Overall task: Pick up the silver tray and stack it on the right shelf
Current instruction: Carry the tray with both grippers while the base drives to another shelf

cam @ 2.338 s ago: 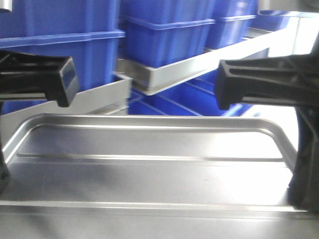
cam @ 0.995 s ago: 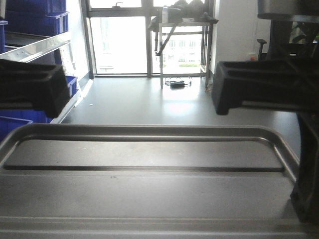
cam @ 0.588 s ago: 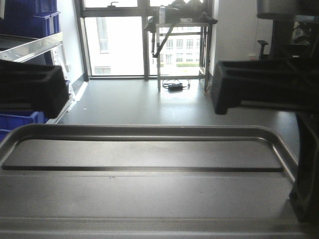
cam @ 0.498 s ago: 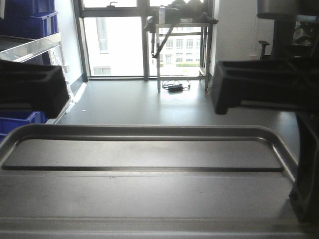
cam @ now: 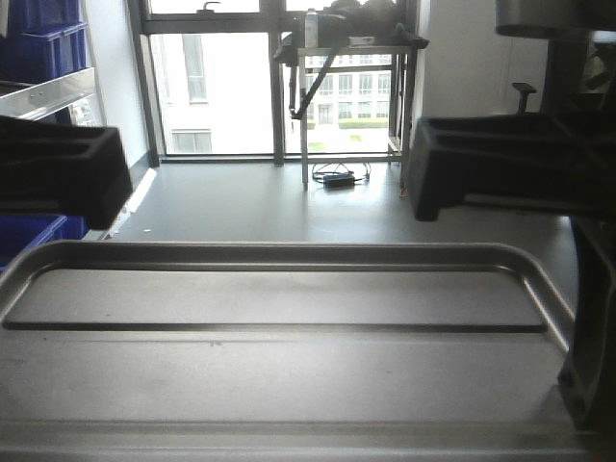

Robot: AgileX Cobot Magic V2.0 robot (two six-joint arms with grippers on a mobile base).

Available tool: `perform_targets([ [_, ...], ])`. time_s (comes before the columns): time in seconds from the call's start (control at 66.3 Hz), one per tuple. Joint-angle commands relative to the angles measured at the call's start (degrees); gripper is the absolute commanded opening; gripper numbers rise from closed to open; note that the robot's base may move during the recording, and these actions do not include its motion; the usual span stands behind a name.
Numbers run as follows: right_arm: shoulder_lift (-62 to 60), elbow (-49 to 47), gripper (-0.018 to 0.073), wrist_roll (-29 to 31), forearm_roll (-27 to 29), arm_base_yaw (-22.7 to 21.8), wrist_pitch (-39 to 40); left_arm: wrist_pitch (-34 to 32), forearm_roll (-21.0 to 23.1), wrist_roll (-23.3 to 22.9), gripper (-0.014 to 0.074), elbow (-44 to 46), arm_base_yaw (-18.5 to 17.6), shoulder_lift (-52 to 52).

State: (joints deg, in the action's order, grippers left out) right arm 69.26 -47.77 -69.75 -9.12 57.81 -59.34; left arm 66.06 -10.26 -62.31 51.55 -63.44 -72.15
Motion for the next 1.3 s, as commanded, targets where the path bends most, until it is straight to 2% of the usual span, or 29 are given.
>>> perform_targets([
  [0.0,-1.5,-1.5,0.0059,0.1,-3.1,-0.1,-1.8,10.6,-1.7,0.1,-0.0099,1.4,-0.3,1.5],
  [1.282,-1.5,-1.5,0.0059,0.1,-3.1,-0.1,-4.5,10.6,-1.9,0.1,-0.0099,1.4,-0.2,1.5],
])
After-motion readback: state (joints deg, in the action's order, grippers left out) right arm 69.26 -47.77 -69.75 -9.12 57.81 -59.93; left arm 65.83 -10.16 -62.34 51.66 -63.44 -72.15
